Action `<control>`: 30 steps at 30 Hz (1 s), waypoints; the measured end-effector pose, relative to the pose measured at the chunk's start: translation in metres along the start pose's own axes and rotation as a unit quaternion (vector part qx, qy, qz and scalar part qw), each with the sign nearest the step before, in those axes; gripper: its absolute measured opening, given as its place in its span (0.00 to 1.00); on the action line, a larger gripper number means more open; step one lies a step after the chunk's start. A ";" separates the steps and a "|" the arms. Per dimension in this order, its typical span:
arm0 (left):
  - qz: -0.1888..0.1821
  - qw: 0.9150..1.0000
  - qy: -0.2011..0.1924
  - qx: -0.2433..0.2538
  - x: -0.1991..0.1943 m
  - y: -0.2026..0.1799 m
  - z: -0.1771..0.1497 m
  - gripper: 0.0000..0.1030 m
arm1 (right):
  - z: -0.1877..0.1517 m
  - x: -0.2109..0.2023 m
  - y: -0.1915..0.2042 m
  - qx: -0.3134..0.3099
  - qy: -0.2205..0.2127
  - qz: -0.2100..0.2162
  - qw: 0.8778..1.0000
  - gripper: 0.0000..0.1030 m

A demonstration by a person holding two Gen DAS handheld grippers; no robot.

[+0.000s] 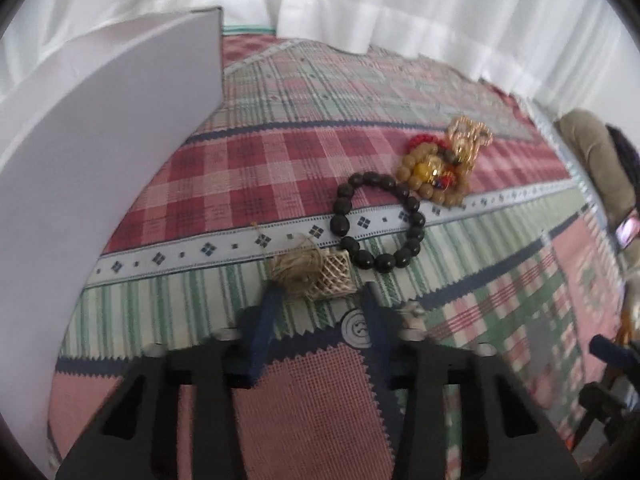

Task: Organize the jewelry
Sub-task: 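Grasp the gold filigree pendant with the left tool while the right tool grasps the amber bracelet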

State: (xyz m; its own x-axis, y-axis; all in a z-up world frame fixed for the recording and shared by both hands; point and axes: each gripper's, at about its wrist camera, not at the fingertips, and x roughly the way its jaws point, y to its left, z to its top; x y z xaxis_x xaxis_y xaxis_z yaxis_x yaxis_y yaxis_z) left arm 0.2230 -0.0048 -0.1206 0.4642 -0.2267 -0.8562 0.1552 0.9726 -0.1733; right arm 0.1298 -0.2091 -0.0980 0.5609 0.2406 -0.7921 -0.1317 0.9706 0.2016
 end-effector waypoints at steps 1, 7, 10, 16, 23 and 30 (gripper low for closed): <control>-0.004 1.000 0.003 -0.004 -0.003 0.001 0.000 0.02 | 0.002 -0.001 -0.001 0.003 0.000 0.006 1.000 0.63; 0.002 1.000 -0.004 -0.019 -0.016 0.015 -0.011 0.00 | 0.042 0.016 -0.024 0.061 0.029 0.081 0.994 0.63; -0.003 1.000 -0.008 -0.021 -0.024 0.021 -0.018 0.00 | 0.075 0.038 -0.048 0.105 0.030 0.078 0.991 0.63; -0.003 1.000 0.001 -0.014 -0.032 0.025 -0.026 0.01 | 0.142 0.107 -0.066 0.090 0.036 0.077 0.992 0.62; 0.004 1.000 0.008 -0.016 -0.031 0.027 -0.026 0.12 | 0.167 0.171 -0.061 0.128 0.077 0.097 0.984 0.46; 0.003 1.000 0.019 -0.016 -0.028 0.028 -0.025 0.12 | 0.166 0.142 -0.077 0.135 0.045 0.098 0.985 0.12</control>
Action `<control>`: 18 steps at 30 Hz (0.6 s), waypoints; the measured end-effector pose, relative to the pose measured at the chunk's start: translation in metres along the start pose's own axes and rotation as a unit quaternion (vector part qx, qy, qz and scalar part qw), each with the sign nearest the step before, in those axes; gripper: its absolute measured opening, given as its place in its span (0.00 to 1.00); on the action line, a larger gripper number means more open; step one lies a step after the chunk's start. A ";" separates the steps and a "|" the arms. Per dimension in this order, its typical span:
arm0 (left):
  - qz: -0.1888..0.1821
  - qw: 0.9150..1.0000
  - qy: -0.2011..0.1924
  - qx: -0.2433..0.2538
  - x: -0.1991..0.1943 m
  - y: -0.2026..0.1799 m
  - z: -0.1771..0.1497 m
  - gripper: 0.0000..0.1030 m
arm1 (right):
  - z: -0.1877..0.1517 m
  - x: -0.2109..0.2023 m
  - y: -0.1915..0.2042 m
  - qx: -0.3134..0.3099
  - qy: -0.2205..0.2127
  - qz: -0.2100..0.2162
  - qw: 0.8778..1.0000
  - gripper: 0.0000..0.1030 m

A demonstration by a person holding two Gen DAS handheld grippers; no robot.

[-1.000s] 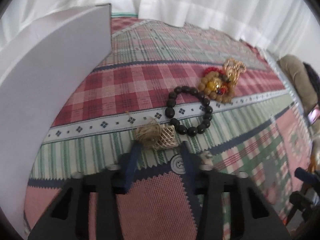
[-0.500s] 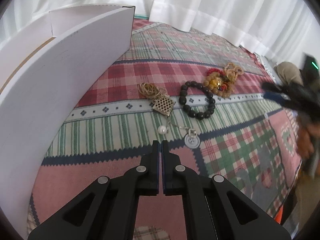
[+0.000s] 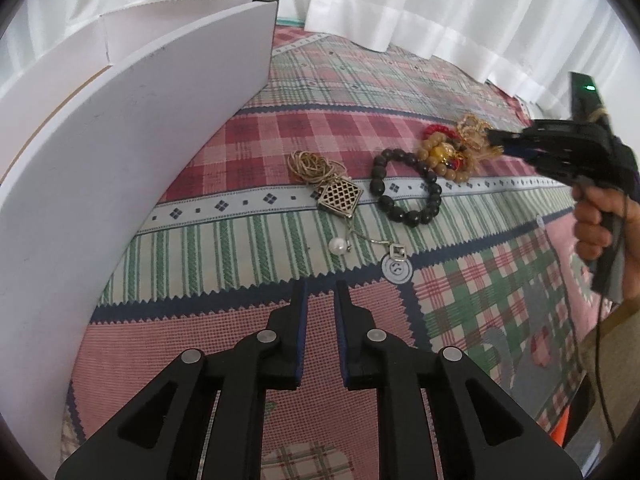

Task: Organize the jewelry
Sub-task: 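Grasp the gold filigree pendant with the left tool while the right tool grasps the amber bracelet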

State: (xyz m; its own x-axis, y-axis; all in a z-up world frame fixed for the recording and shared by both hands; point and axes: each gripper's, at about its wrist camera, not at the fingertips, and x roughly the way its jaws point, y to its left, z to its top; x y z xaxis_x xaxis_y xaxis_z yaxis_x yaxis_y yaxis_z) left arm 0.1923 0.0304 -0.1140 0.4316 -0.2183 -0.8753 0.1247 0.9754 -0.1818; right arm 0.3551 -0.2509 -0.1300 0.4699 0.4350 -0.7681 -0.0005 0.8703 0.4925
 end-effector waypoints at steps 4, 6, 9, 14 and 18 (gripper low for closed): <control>0.001 1.000 0.001 0.012 0.002 -0.006 0.006 0.22 | -0.005 -0.037 -0.003 -0.006 -0.015 0.025 1.000 0.12; 0.000 1.000 -0.002 0.021 0.001 -0.009 0.011 0.29 | -0.011 -0.056 0.000 -0.015 -0.021 0.035 0.999 0.12; 0.000 0.999 -0.006 0.038 0.000 -0.014 0.018 0.40 | -0.024 -0.088 0.007 -0.032 -0.040 0.051 0.997 0.12; -0.002 0.998 -0.003 0.064 0.009 -0.021 0.029 0.49 | -0.043 -0.127 0.022 -0.069 -0.073 0.056 0.993 0.12; 0.024 0.997 -0.012 0.067 0.025 -0.029 0.041 0.52 | -0.061 -0.141 0.030 -0.087 -0.081 0.060 0.991 0.12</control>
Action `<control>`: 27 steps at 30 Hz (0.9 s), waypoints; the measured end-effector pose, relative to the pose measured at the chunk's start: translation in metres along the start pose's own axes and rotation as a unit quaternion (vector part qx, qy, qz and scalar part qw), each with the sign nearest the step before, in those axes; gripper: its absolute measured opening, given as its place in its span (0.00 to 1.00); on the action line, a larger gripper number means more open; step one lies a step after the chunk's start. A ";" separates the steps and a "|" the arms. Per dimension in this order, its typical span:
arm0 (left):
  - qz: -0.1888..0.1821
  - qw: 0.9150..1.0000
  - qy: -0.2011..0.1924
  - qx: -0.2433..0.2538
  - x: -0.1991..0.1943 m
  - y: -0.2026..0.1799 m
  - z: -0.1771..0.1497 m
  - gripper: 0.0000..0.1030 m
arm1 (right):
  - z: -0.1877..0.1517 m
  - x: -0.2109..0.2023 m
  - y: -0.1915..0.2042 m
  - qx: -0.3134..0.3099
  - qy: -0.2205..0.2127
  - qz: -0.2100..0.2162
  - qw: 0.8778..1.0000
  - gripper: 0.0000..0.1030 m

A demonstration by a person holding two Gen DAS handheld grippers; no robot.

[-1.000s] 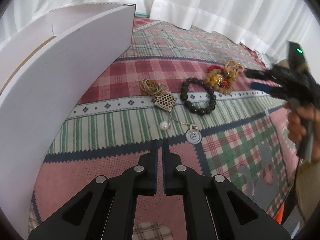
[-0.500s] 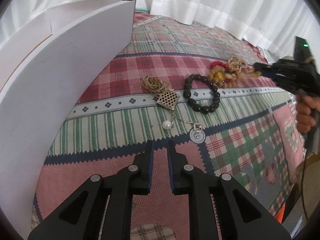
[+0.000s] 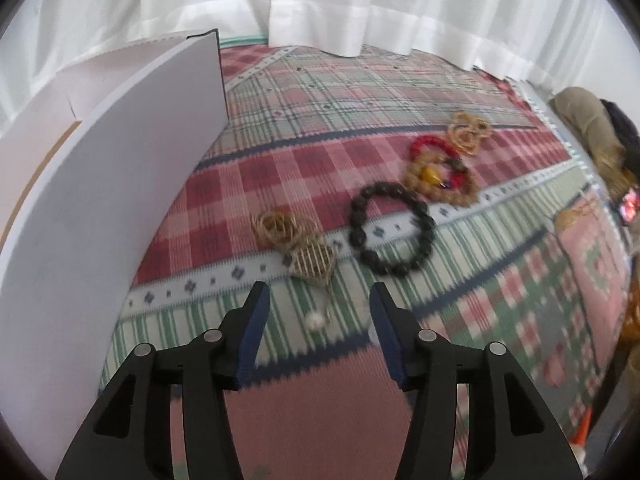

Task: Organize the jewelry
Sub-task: 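Grasp the gold filigree pendant with the left tool while the right tool grasps the amber bracelet, then carry pendant and amber bracelet into the white box and open both tools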

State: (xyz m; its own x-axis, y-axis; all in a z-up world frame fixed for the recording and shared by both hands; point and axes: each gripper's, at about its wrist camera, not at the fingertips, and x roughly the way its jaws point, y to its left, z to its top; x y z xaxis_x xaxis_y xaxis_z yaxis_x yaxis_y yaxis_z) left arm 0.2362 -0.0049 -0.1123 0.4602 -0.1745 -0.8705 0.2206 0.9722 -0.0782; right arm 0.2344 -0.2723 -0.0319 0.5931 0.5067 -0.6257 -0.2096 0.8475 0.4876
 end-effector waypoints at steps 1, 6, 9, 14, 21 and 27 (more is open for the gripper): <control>0.008 1.000 -0.003 -0.005 0.006 -0.001 0.004 0.52 | -0.003 -0.001 0.002 -0.003 0.000 0.003 1.000 0.12; 0.039 0.998 -0.007 -0.044 0.032 0.002 0.022 0.52 | -0.021 0.001 0.014 -0.010 0.004 0.016 1.000 0.12; 0.031 0.996 -0.017 -0.078 0.037 0.008 0.025 0.24 | -0.031 0.003 0.020 -0.018 0.009 0.017 1.000 0.12; 0.009 0.996 -0.030 -0.084 0.028 0.014 0.022 0.20 | -0.041 0.007 0.024 -0.027 0.018 0.015 0.999 0.12; -0.035 0.991 -0.081 -0.099 -0.042 0.022 0.004 0.20 | -0.044 -0.004 0.041 -0.041 0.016 0.027 0.999 0.12; -0.035 0.989 -0.087 -0.116 -0.108 0.026 -0.007 0.20 | -0.032 -0.009 0.072 -0.065 0.020 0.046 0.997 0.12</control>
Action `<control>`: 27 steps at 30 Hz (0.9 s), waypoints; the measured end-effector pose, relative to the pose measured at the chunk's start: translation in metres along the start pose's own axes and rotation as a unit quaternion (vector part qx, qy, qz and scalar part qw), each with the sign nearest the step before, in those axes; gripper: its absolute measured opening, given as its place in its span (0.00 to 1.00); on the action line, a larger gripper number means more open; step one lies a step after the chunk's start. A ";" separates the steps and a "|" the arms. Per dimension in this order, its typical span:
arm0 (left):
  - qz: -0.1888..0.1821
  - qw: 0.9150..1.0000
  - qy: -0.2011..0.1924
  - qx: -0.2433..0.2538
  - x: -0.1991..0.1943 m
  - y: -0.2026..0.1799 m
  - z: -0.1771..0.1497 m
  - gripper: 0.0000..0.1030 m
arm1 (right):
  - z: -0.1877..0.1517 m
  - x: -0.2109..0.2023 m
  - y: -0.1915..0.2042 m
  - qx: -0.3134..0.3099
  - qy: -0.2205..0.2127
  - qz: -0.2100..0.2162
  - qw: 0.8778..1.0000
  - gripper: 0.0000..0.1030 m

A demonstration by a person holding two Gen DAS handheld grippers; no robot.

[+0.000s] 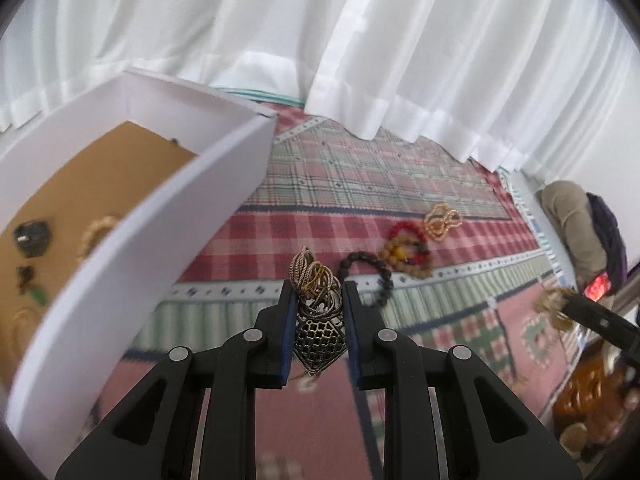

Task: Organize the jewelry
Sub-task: 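Carry pendant and amber bracelet into the white box and open both tools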

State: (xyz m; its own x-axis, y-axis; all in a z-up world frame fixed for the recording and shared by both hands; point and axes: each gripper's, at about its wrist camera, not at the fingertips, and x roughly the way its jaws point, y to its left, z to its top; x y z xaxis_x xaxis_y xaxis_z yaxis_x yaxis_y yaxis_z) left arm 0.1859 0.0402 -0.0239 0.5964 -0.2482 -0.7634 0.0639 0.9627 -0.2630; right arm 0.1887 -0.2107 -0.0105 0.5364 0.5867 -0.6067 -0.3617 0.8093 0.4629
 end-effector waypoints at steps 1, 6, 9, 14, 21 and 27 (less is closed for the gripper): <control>0.001 1.000 0.001 -0.001 -0.010 0.001 0.000 0.20 | 0.003 0.001 0.006 -0.004 0.002 0.003 1.000 0.12; 0.015 1.000 -0.010 0.005 -0.063 0.010 0.005 0.20 | 0.018 0.011 0.038 -0.035 0.018 0.021 0.999 0.12; 0.021 1.000 -0.019 -0.001 -0.094 0.022 0.008 0.20 | 0.030 0.022 0.063 -0.050 0.029 0.038 0.998 0.12; 0.043 0.998 -0.034 -0.007 -0.132 0.051 0.010 0.20 | 0.048 0.040 0.104 -0.083 0.037 0.053 0.994 0.12; 0.075 0.995 -0.036 -0.049 -0.153 0.108 0.016 0.20 | 0.076 0.069 0.169 -0.133 0.040 0.079 0.987 0.12; 0.128 0.987 -0.053 -0.082 -0.162 0.168 0.028 0.20 | 0.103 0.108 0.213 -0.155 0.046 0.101 0.982 0.12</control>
State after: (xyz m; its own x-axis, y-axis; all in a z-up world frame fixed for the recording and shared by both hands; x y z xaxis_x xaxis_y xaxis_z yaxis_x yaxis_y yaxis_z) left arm 0.1223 0.2451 0.0717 0.6572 0.0227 -0.7533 -0.2259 0.9595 -0.1682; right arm 0.2482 0.0222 0.0893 0.3639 0.7248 -0.5850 -0.6762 0.6375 0.3693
